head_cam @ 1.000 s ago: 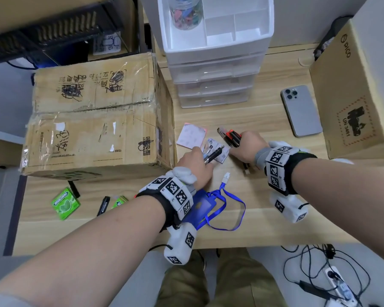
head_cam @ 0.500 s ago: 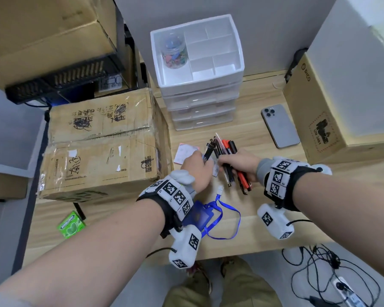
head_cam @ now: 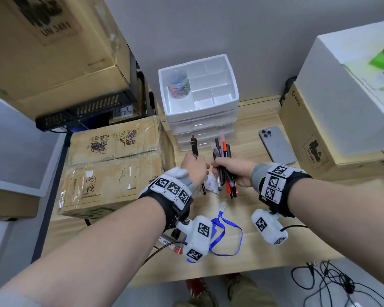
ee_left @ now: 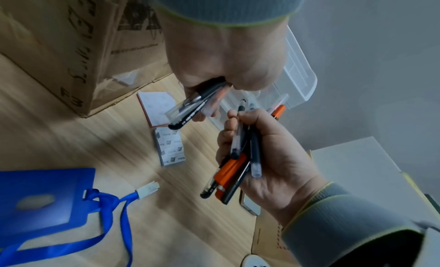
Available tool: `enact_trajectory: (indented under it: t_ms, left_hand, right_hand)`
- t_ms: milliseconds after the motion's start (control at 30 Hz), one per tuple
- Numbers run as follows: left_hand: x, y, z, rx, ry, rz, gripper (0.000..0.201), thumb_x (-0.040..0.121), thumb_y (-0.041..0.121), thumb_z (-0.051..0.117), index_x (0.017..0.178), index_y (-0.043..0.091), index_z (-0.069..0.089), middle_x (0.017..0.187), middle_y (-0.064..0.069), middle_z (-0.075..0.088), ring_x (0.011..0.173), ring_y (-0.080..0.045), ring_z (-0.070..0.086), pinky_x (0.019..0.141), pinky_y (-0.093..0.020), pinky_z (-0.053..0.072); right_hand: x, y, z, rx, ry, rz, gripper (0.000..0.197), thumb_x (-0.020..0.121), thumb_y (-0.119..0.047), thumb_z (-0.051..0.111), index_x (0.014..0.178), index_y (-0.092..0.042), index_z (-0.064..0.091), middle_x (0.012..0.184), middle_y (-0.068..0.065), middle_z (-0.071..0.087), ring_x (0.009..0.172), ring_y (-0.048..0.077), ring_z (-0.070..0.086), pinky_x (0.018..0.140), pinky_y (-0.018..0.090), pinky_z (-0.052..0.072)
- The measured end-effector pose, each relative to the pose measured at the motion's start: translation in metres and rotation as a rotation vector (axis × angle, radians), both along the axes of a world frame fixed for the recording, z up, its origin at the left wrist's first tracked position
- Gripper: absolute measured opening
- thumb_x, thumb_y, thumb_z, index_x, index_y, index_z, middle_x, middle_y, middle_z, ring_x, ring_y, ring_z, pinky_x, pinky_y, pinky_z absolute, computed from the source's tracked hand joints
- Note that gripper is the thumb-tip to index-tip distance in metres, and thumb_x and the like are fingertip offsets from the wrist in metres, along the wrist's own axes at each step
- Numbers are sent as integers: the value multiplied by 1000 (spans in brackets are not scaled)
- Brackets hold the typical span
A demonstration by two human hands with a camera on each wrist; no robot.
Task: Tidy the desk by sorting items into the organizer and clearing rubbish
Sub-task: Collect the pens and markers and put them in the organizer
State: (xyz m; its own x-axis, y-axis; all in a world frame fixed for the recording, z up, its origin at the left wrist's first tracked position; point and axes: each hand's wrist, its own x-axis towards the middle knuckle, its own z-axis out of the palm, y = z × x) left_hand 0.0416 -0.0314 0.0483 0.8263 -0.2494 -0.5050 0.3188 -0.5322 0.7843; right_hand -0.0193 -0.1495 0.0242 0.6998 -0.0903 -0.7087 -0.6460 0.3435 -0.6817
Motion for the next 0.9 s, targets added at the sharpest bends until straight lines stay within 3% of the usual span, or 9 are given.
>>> enact_trajectory:
  t_ms: [100,167,267,333,433,567,633,733,900]
  left_hand:
    - [1,-4,3,-53,69,56,13,98,10,38,104,0,45,82,-15,63,61,-25,60,50,-32,57]
    - [2,-6,3,-67,97,85,9,96,9,39,95,3,45,75,-13,57,60,-24,58,54,-39,56]
    - [8,-6,2,-55,89,121,9,96,11,43,93,5,48,74,-8,50,62,-19,50,53,-30,37]
    - [10,-5,2,-99,123,146,12,95,11,45,91,3,53,78,-11,55,65,-22,55,52,-28,42]
    - [14,-5,-2,-140,160,146,27,92,16,47,107,-1,62,94,-20,69,70,-26,66,50,-26,49]
    - [19,-4,-2,-207,203,135,29,95,21,49,109,2,66,102,-20,72,86,-30,71,75,-40,59]
    - [23,-4,-3,-220,214,126,28,96,22,49,106,3,68,94,-16,73,79,-28,71,67,-35,58]
    - [26,-5,-4,-220,235,84,33,96,27,49,109,3,67,94,-15,74,75,-26,72,61,-31,57]
    - [30,-3,-7,-142,187,-54,49,92,47,48,115,6,63,101,-14,73,87,-25,74,82,-44,60]
  right_hand:
    - [4,4,6,55,-37,-39,4,86,-8,62,88,-6,61,70,8,66,68,21,66,62,32,56]
    - [6,5,8,35,-43,-44,12,83,-8,66,93,-3,63,78,13,68,68,23,68,65,35,59]
    - [11,6,6,24,-50,-58,17,80,-9,69,94,-1,63,76,14,67,68,25,67,77,44,60]
    - [15,5,4,56,-60,-61,20,81,-10,71,97,-1,63,74,14,67,69,26,66,89,52,56]
    - [19,9,8,89,-87,-32,19,88,-11,69,102,1,64,75,15,69,70,27,69,88,51,57]
    - [23,9,11,103,-88,16,37,88,-15,73,118,3,63,101,25,71,89,34,72,82,50,60]
    - [23,8,13,108,-64,32,44,86,-19,76,121,4,61,106,25,70,89,33,72,80,48,61]
    - [24,6,12,117,-43,41,55,82,-21,79,125,7,59,112,28,65,99,38,68,92,58,54]
    - [28,2,9,127,-44,82,25,89,-8,68,112,3,65,107,30,67,84,33,71,87,51,58]
